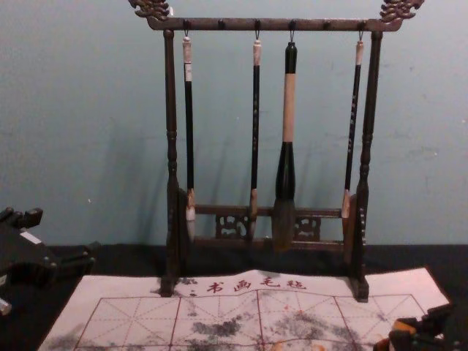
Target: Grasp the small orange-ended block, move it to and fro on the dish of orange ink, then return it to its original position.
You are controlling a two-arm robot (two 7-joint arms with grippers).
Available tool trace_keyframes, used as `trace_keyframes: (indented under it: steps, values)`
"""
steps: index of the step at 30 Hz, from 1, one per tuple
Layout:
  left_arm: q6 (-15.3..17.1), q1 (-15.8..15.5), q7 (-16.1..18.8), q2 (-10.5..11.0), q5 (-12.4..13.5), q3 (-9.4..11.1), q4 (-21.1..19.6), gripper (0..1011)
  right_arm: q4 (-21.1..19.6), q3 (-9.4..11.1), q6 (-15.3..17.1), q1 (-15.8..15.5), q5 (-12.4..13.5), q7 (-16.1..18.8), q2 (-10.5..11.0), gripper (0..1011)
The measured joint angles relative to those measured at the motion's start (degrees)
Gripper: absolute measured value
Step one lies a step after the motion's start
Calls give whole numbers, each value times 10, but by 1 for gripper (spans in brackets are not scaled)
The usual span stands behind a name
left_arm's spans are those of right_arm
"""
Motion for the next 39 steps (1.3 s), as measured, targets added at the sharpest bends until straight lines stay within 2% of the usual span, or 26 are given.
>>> trace_keyframes:
  steps: [24, 28, 30, 31, 32, 39]
  values:
    - [0, 0, 0, 0, 0, 0, 0, 1001, -1, 0, -1, 0, 1, 2, 2, 88]
    - [0, 0, 0, 0, 0, 0, 0, 1001, -1, 0, -1, 0, 1, 2, 2, 162]
    - [0, 0, 0, 0, 0, 0, 0, 1001, -1, 0, -1, 0, 2, 2, 2, 242]
    - [0, 0, 0, 0, 0, 0, 0, 1001, -1, 0, -1, 0, 2, 2, 2, 242]
    - [0, 0, 0, 0, 0, 0, 0, 1002, -2, 0, -1, 0, 2, 2, 2, 303]
    - [0, 0, 0, 0, 0, 0, 0, 1001, -2, 0, -1, 0, 2, 2, 2, 526]
